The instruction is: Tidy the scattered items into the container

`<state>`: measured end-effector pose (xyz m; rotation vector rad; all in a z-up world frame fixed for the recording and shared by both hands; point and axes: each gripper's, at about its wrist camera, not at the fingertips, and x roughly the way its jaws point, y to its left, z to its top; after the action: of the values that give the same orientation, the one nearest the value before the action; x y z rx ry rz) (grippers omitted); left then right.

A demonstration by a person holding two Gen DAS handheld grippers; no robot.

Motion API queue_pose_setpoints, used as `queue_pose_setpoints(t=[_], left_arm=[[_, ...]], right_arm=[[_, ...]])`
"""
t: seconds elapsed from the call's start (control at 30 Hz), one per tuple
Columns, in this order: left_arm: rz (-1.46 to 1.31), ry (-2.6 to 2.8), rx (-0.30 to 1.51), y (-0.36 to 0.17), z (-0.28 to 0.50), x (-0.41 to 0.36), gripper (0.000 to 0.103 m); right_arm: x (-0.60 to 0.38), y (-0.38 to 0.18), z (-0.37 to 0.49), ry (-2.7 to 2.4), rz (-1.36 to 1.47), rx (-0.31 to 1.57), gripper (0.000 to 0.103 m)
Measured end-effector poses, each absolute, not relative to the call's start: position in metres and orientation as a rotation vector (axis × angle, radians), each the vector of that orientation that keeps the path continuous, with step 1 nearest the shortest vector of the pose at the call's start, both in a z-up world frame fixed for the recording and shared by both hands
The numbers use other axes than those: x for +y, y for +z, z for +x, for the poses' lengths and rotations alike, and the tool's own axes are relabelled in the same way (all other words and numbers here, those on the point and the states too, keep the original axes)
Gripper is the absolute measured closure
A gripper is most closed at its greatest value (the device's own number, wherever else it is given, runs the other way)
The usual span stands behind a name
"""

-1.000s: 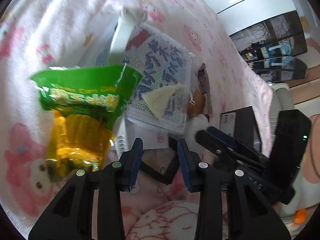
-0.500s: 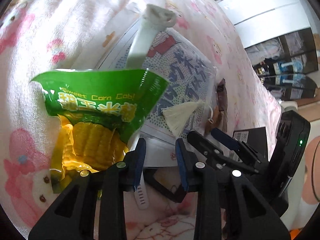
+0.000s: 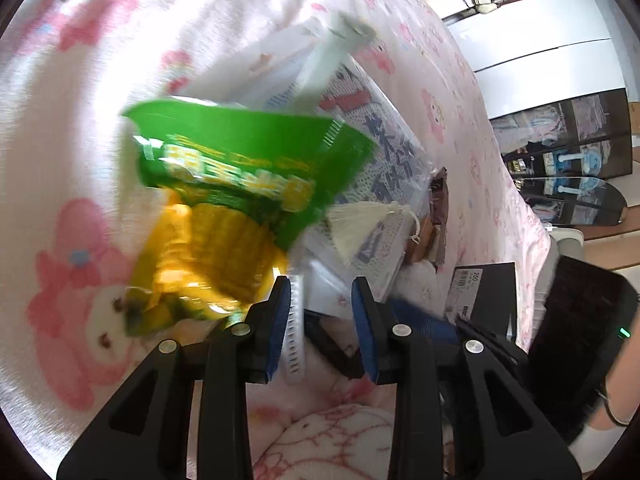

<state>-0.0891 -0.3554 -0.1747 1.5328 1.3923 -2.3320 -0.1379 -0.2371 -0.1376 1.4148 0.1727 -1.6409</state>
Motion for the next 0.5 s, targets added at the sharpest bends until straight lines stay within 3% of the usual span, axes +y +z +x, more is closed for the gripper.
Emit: queue_pose_setpoints(t=[0.03,0.2,0.5], left_arm=[[1.534,-2.331,1.412,-0.176,-0.088,-0.357,0.069],[1.562,-2.342,1.467,-0.180,-0.096,-0.352,0.068],[1.632,-2.182,1.584,-0.204,-0.127,-0.346,0.068]], right_arm=[[-0.238,-0.131,-0.132,-1.612,1.398,0.176,0.066],[-0.228,-0.115,-0.144,-1.827,1.355,0.344,0.066],[-0.227,-0.119,-0.264,-2.036,1.411,0.276,0.066]])
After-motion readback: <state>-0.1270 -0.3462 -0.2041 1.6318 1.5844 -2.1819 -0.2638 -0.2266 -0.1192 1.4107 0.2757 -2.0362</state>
